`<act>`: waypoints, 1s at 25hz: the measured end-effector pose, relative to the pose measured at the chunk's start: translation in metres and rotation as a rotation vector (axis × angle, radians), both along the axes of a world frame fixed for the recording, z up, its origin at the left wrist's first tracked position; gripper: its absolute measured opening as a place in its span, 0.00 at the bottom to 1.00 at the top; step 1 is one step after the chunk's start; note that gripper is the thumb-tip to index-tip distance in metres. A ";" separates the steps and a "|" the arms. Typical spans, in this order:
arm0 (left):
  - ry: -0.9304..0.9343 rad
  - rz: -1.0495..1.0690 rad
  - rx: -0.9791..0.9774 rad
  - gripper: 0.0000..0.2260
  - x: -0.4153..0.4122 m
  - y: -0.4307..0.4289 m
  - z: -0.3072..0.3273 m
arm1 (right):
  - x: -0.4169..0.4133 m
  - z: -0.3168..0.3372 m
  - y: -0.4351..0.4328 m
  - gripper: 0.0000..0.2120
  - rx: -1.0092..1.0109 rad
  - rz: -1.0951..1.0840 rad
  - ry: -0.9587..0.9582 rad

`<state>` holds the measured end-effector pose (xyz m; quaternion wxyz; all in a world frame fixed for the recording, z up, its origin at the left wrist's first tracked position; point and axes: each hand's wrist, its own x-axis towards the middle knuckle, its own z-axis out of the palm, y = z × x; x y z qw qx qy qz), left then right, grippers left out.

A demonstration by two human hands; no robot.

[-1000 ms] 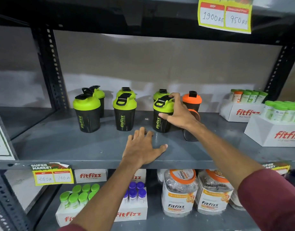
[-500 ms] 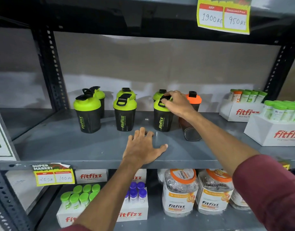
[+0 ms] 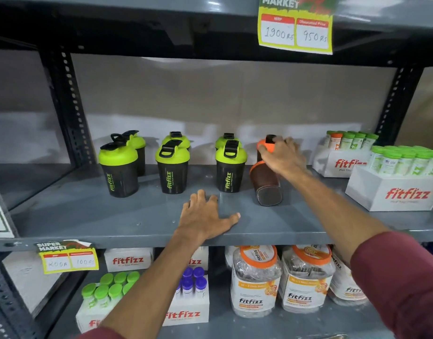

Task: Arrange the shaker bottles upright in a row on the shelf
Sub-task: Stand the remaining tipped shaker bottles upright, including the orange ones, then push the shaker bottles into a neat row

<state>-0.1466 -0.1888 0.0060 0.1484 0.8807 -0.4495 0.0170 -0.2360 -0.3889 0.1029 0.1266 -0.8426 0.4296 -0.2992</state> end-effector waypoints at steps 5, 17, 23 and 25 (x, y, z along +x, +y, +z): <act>0.069 -0.110 0.016 0.35 -0.050 -0.046 0.004 | -0.013 -0.031 -0.018 0.42 0.417 0.026 0.132; -0.120 -0.052 -0.043 0.37 -0.062 -0.065 -0.012 | -0.047 -0.045 -0.055 0.37 0.263 0.237 -0.226; -0.112 -0.051 -0.043 0.36 -0.064 -0.064 -0.010 | -0.050 -0.046 -0.059 0.49 0.320 0.318 -0.299; -0.111 -0.048 -0.036 0.37 -0.063 -0.065 -0.011 | -0.050 -0.031 -0.052 0.52 0.161 0.207 -0.382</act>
